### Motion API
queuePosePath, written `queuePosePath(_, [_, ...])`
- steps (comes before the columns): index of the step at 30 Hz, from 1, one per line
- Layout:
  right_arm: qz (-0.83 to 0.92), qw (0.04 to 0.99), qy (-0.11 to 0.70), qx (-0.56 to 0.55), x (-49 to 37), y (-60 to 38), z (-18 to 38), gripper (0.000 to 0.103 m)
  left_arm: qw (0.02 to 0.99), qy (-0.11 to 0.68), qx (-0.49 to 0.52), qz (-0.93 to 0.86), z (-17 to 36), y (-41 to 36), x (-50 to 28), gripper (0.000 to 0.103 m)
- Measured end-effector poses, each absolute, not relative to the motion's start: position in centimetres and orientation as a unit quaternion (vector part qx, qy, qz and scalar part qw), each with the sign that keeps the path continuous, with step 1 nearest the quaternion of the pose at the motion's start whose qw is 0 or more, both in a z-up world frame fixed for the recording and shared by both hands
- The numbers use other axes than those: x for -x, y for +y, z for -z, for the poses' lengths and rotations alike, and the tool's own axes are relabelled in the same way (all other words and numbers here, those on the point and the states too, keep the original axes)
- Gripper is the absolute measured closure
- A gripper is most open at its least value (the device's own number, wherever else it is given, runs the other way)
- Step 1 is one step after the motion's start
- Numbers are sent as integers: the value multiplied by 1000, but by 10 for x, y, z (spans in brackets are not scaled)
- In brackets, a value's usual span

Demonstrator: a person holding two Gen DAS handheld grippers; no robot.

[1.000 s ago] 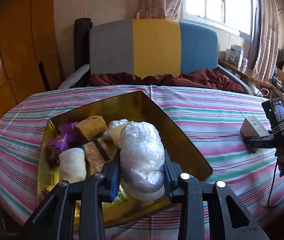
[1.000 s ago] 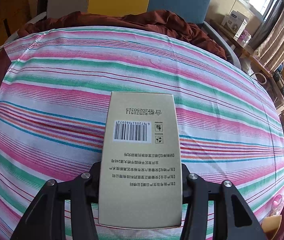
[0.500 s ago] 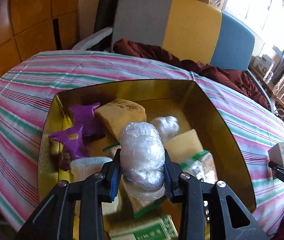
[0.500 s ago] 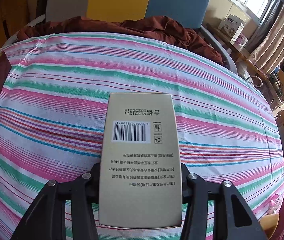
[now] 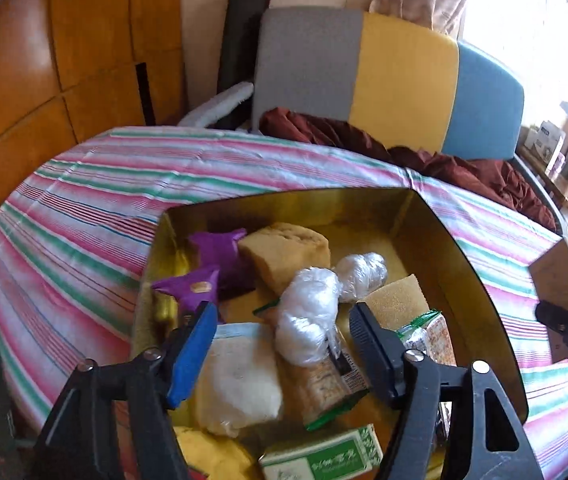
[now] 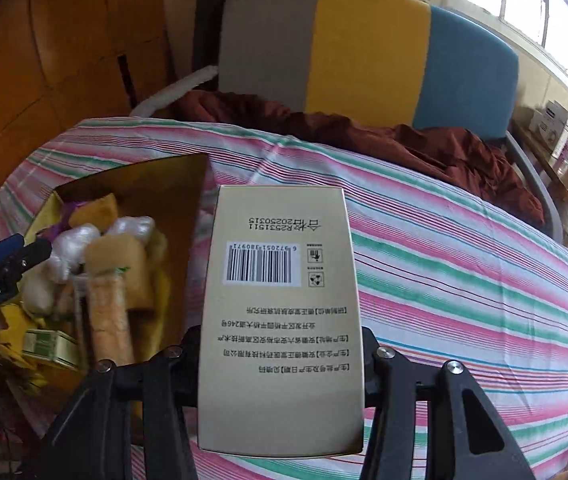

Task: Organize objects
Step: 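Lower the cotton ball and cream box into the tray and open both grippers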

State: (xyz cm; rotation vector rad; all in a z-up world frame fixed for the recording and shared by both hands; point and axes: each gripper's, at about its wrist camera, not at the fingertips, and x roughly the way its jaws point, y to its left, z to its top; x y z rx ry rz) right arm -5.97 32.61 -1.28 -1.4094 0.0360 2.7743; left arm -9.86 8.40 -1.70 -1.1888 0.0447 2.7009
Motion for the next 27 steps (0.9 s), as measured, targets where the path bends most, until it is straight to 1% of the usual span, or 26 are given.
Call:
queuePosePath(2, [-892,-7,5,451,69,304,10,52,87,14,385,-919,7,76,88,25])
queuePosePath(11, [-877,-70,-5,476,107,227,22,52,44,4,348,-936,-22,39,50,1])
queuePosePath(18, [-865,-54,5,498,120,211,43,51,16,9,349,-937,-25,24,35,0])
queuePosePath(21, [-865,-52,1,498,115,209,45,46,3,16,351,-936,-23,23,32,0])
queuePosePath(23, [-867,-49,2,495,111,209,43,27,-6,22,350,-936,-22,24,30,0])
queuePosePath(25, [-873,-49,6,486,105,209,39,18,-8,19,350,-936,-21,24,27,0])
queuePosePath(27, [-879,-46,10,474,99,210,32,17,-9,12,352,-936,-20,22,25,0])
